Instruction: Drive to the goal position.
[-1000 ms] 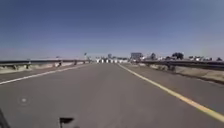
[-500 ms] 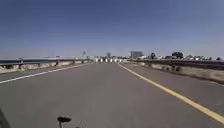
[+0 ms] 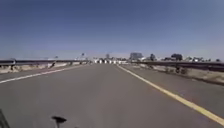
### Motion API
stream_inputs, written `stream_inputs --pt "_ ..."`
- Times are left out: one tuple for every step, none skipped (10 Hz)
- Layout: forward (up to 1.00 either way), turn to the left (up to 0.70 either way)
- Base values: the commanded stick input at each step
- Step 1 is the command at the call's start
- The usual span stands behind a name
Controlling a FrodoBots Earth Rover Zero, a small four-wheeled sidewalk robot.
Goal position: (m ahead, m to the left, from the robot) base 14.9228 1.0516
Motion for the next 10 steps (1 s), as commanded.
stream_inputs --pt "1.0 0.0" --pt "1.0 0.0" --pt "1.0 0.0" --pt "1.0 0.0" --pt "1.0 0.0" --pt "1.0 0.0" --pt "1.0 0.0" --pt "1.0 0.0" --pt "1.0 0.0" --pt "1.0 0.0"
